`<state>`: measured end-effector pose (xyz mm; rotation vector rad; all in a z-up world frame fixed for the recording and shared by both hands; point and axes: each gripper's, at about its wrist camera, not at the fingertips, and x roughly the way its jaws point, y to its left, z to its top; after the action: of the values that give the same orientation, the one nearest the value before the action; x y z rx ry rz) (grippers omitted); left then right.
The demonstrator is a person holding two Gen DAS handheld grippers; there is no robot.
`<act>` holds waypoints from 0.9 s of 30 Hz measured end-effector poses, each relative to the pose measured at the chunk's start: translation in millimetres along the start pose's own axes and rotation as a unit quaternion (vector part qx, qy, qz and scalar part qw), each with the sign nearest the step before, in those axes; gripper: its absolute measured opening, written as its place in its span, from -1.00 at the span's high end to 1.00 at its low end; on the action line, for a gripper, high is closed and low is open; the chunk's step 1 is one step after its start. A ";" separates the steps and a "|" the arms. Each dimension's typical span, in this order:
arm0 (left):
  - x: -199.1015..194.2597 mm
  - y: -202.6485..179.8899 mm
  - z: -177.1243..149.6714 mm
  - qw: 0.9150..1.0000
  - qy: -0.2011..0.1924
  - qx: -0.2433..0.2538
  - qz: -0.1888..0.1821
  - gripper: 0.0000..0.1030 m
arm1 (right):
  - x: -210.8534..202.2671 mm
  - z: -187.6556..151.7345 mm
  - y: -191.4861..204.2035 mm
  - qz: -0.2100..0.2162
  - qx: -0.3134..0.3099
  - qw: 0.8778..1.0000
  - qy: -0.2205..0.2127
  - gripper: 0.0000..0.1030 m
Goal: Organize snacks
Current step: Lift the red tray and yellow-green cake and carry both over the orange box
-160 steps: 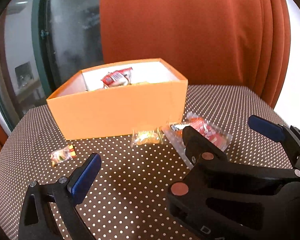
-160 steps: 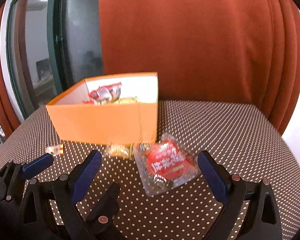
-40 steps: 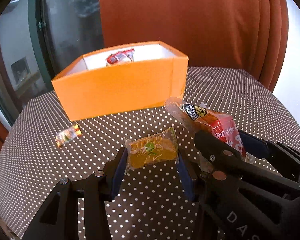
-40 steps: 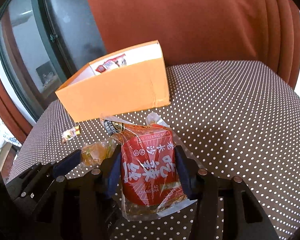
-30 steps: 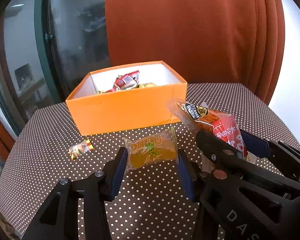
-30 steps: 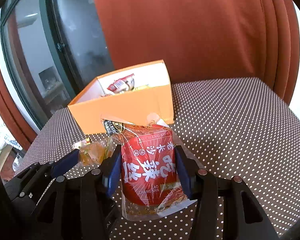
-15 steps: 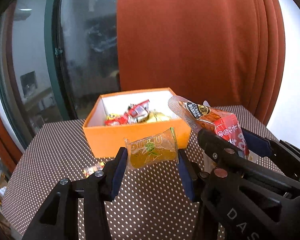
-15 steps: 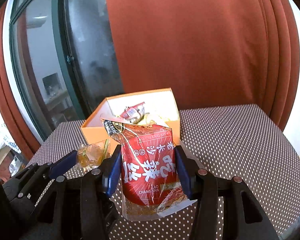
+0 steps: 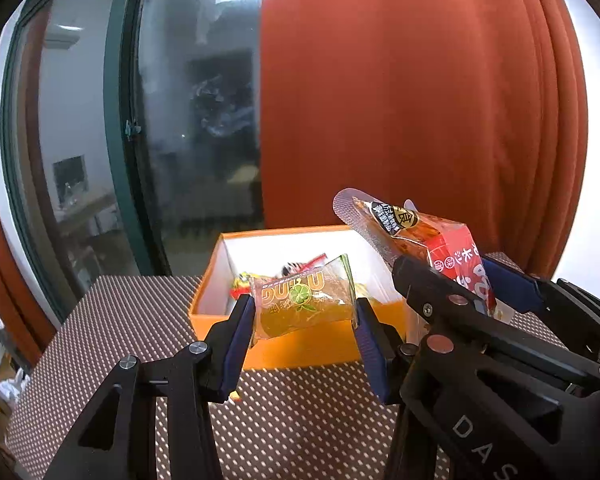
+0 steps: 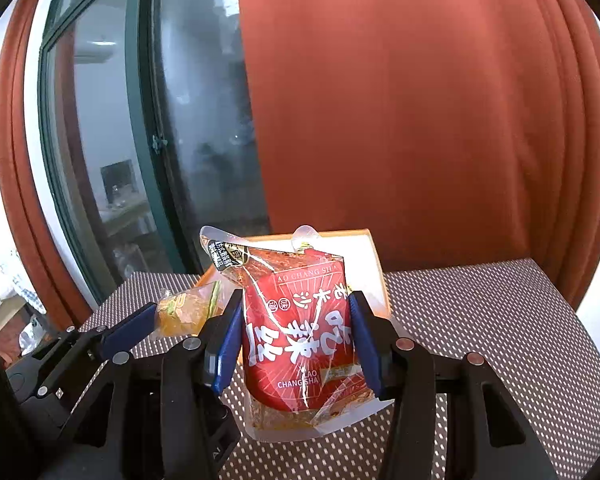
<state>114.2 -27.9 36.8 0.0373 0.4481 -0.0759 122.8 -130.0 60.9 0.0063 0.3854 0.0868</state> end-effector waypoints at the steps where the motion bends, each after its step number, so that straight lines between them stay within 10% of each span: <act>1: 3.7 2.3 3.6 1.000 -0.003 -0.001 0.004 0.01 | 3.3 2.5 1.1 0.003 0.000 1.000 -0.002 -0.04; 27: 125.7 23.5 39.4 0.998 -0.001 0.006 0.062 0.00 | 133.4 42.0 -8.1 0.034 0.017 0.999 -0.020 -0.04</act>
<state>246.1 -14.7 18.1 0.0759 0.4428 0.0439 262.4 -126.3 49.6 0.0553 0.3476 0.1466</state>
